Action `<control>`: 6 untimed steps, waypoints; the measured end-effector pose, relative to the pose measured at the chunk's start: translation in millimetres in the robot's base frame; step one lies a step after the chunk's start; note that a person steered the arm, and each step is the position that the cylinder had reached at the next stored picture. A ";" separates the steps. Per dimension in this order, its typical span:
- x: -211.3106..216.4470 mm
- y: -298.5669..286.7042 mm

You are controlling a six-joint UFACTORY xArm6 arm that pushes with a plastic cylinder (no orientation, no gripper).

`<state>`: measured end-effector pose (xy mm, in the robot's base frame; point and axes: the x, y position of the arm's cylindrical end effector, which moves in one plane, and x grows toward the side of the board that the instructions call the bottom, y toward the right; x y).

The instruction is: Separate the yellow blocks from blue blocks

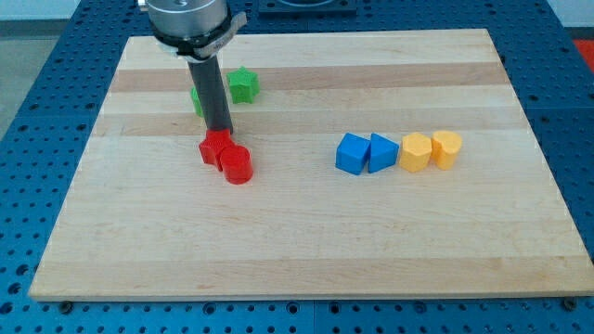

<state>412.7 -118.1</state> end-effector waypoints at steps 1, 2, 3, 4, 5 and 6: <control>12.1 12.1; 11.4 20.0; -3.9 60.4; -23.8 96.9; -24.4 158.8; -17.7 215.2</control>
<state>395.0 97.2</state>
